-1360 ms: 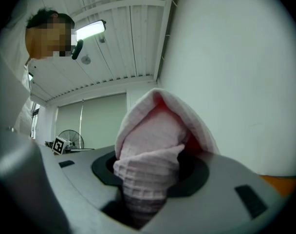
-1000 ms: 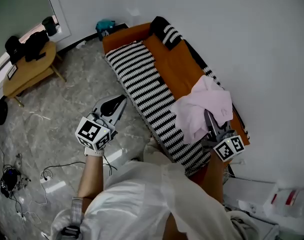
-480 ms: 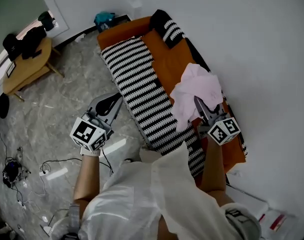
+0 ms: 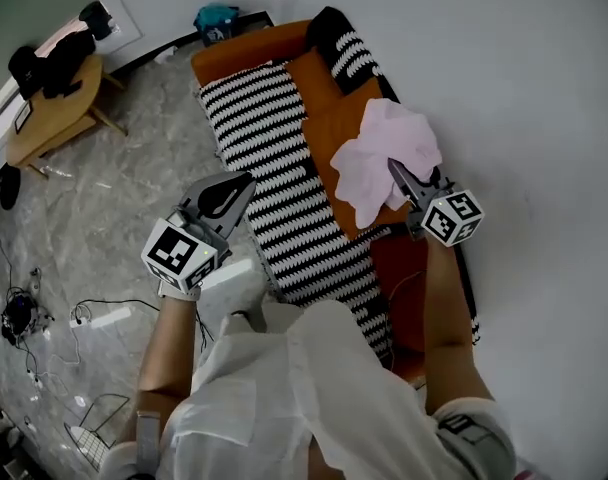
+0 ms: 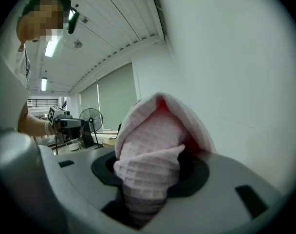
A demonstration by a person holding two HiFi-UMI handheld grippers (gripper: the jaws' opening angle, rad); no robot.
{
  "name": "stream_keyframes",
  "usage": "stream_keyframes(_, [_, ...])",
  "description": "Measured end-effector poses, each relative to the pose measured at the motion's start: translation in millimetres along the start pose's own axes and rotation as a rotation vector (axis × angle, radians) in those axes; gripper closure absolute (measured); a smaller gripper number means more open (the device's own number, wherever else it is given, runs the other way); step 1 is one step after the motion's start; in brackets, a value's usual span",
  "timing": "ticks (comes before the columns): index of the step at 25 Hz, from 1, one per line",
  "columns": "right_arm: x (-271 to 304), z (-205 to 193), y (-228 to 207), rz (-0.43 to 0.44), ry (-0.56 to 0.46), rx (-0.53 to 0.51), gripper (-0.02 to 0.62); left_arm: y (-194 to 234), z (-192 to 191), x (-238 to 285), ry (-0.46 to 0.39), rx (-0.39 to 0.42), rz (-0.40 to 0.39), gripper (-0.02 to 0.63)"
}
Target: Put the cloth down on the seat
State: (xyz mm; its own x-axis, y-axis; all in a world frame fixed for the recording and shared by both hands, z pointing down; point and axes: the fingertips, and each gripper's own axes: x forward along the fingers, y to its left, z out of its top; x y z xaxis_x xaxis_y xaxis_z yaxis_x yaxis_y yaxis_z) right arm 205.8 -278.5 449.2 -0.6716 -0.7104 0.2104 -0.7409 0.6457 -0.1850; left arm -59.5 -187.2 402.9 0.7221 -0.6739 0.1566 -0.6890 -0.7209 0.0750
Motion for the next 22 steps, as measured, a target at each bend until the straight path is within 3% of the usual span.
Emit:
stream_keyframes(8, [24, -41, -77, -0.009, 0.107, 0.018, 0.383, -14, -8, 65, 0.037, -0.001, -0.033, 0.571])
stream_keyframes(14, [21, -82, -123, -0.07, 0.148, 0.119, 0.381, -21, -17, 93, 0.064, -0.005, -0.06, 0.571])
stream_keyframes(22, [2, -149, -184, -0.154, 0.34, 0.119, 0.377, -37, -34, 126, 0.113, -0.014, -0.103, 0.571])
